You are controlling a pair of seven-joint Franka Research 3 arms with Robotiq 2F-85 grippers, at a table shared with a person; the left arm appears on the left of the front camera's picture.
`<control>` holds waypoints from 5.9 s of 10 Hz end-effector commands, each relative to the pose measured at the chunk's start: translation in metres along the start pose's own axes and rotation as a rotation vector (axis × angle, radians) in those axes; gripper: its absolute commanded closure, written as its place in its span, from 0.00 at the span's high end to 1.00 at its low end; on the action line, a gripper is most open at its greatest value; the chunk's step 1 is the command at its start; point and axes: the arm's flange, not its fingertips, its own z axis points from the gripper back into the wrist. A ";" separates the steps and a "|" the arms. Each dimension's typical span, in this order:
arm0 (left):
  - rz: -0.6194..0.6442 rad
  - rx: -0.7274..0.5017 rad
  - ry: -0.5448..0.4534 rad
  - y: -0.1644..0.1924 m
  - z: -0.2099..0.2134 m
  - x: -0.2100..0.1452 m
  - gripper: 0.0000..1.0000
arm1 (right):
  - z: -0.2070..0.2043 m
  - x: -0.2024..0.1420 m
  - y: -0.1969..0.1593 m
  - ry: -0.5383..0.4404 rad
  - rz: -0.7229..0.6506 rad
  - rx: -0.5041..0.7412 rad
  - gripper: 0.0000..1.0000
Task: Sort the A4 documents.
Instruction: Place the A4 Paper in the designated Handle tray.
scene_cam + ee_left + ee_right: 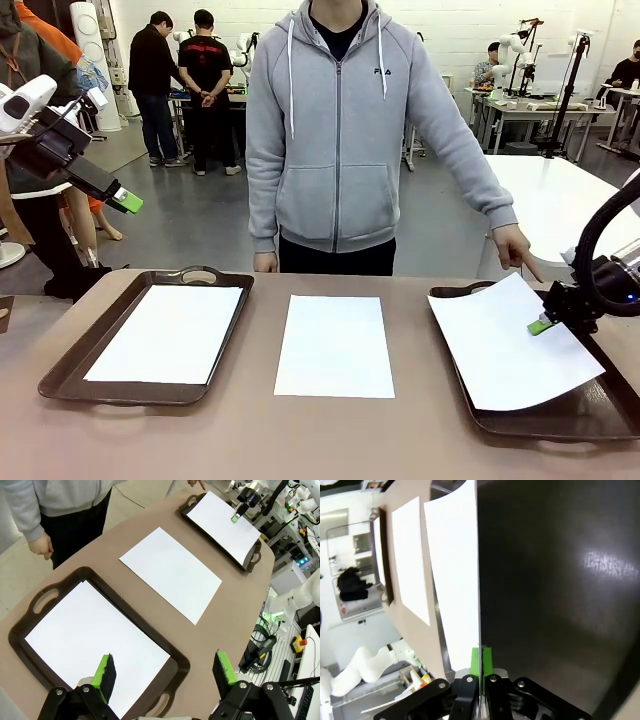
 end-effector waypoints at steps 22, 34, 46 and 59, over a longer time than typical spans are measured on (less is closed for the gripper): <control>-0.010 0.001 -0.001 -0.001 0.001 -0.001 1.00 | -0.004 0.002 -0.009 -0.001 -0.077 -0.190 0.49; -0.010 0.001 -0.001 -0.001 0.001 -0.001 1.00 | 0.025 -0.010 -0.006 -0.047 -0.089 -0.275 1.00; -0.010 0.001 -0.001 -0.001 0.001 -0.001 1.00 | 0.025 -0.010 -0.006 -0.047 -0.089 -0.275 1.00; -0.010 0.001 -0.001 -0.001 0.001 -0.001 1.00 | 0.025 -0.010 -0.006 -0.047 -0.089 -0.275 1.00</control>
